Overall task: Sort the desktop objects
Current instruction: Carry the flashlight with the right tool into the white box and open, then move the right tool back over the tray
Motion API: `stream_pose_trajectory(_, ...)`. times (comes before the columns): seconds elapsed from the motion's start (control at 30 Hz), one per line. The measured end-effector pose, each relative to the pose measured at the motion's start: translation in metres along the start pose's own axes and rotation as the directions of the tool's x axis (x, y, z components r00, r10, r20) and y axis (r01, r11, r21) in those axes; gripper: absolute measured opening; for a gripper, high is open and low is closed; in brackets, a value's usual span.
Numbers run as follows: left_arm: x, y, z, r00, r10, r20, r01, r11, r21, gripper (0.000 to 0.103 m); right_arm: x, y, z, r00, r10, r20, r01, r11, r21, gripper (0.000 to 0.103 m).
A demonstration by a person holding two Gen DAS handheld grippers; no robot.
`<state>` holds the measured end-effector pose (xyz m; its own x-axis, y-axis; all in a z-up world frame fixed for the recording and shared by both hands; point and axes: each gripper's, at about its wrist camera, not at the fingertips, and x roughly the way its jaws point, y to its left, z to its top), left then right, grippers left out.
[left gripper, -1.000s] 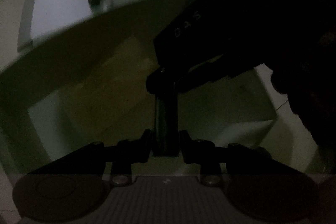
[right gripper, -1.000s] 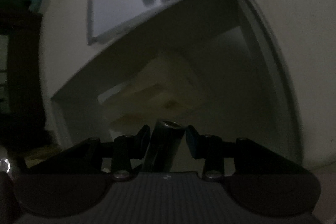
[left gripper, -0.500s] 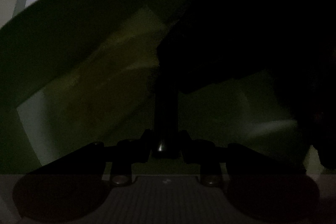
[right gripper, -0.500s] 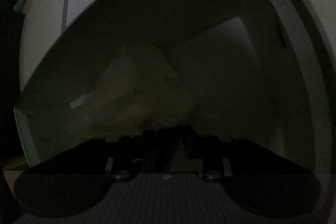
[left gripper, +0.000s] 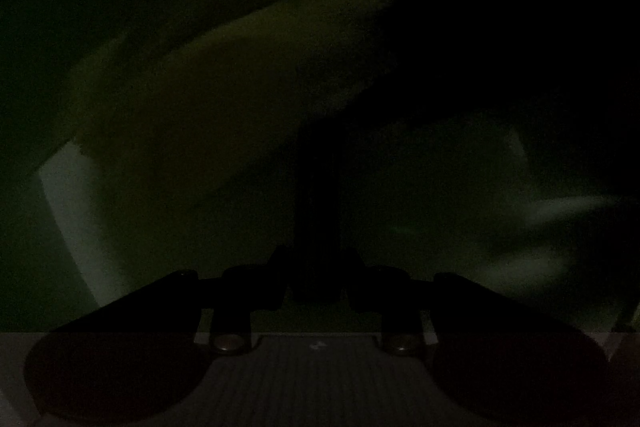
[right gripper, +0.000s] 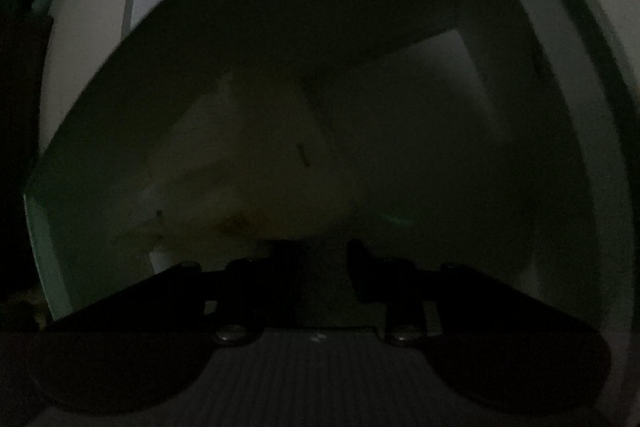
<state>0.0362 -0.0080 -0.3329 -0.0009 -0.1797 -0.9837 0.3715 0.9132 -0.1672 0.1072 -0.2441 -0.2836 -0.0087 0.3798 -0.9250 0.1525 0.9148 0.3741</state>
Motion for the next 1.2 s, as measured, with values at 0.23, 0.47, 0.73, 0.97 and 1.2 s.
stream_pose_trajectory(0.23, -0.009, 0.003, -0.003, 0.998, 0.066, -0.023, -0.068, 0.996, -0.055, 0.032, -0.011, -0.001, -0.002, 0.999, 0.009, -0.035, -0.01, 1.0, -0.03, 0.036)
stream_pose_trajectory(0.47, -0.018, 0.01, -0.004, 0.991, 0.133, 0.004, -0.131, 0.978, -0.164, 0.037, -0.018, 0.005, -0.013, 0.999, -0.033, -0.032, 0.029, 0.993, -0.111, 0.045)
stream_pose_trajectory(0.73, -0.036, -0.001, -0.008, 0.973, 0.202, 0.111, -0.173, 0.959, -0.224, 0.04, -0.028, 0.013, -0.028, 0.996, -0.087, 0.007, 0.086, 0.976, -0.2, 0.045)
stream_pose_trajectory(0.97, -0.08, -0.016, 0.008, 0.971, 0.161, 0.18, -0.104, 0.952, -0.288, 0.046, -0.058, 0.012, -0.016, 0.998, -0.062, 0.004, 0.062, 0.978, -0.199, 0.045)
stream_pose_trajectory(1.2, -0.12, 0.009, 0.042, 0.957, 0.162, 0.242, -0.074, 0.938, -0.338, 0.057, -0.105, 0.0, -0.002, 0.998, -0.006, 0.056, 0.016, 0.986, -0.166, 0.047)
